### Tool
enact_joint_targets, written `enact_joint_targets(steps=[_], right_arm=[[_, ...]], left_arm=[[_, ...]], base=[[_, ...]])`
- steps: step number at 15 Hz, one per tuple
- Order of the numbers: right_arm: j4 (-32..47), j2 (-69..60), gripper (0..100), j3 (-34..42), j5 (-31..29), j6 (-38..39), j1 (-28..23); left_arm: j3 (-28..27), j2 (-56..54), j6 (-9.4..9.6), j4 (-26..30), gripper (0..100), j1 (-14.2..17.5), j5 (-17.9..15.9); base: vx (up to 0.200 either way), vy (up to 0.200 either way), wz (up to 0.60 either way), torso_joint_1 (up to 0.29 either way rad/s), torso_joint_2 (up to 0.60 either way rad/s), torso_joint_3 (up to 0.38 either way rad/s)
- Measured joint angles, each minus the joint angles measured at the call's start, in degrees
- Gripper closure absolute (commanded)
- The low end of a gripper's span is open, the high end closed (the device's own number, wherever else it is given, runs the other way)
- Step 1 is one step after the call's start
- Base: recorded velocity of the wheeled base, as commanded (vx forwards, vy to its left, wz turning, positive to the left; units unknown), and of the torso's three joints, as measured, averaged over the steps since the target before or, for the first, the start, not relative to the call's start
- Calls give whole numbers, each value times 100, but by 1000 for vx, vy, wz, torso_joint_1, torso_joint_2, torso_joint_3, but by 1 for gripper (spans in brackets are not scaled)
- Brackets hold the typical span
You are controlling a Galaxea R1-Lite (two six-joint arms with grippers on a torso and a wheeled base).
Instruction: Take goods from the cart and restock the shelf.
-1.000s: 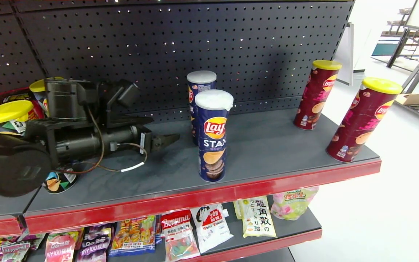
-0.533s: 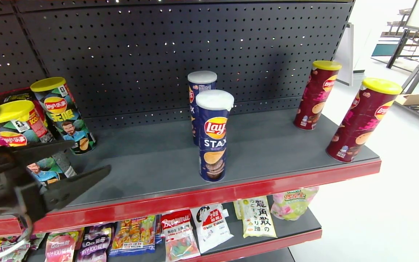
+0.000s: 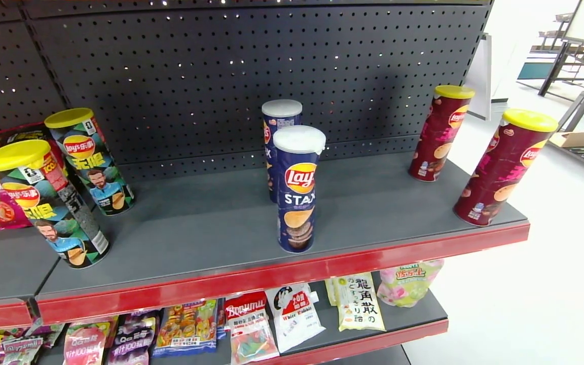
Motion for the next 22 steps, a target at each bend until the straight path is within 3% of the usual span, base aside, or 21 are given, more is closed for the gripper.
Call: enact_joint_targets(steps=[3,7,14,17,19,22], right_arm=[[0,0,0,0,22,-34,0],[5,0,0,2,24,-29,5],[-5,26,0,2,132,28,24],[-44,80,0,2,229,22,63],[-60,205,0,-302,380,160,94],[-73,1247,0,-1485,421,257,178]], left_arm=[[295,-735,77,249,0,11,218],[556,-1237,113,328,0,15,251],[958,-1463,116,251,0,17,439],[1424,-1477,135,-149,0,15,452],[1869,-1480,269,-707,0,17,825],[2110,-1480,310,-841,0,15,1008]], base=[[0,0,400,0,3,3],[0,0,600,7,1,-2],[0,0,0,0,0,0],[0,0,0,0,0,0],[0,0,0,0,0,0],[0,0,0,0,0,0]])
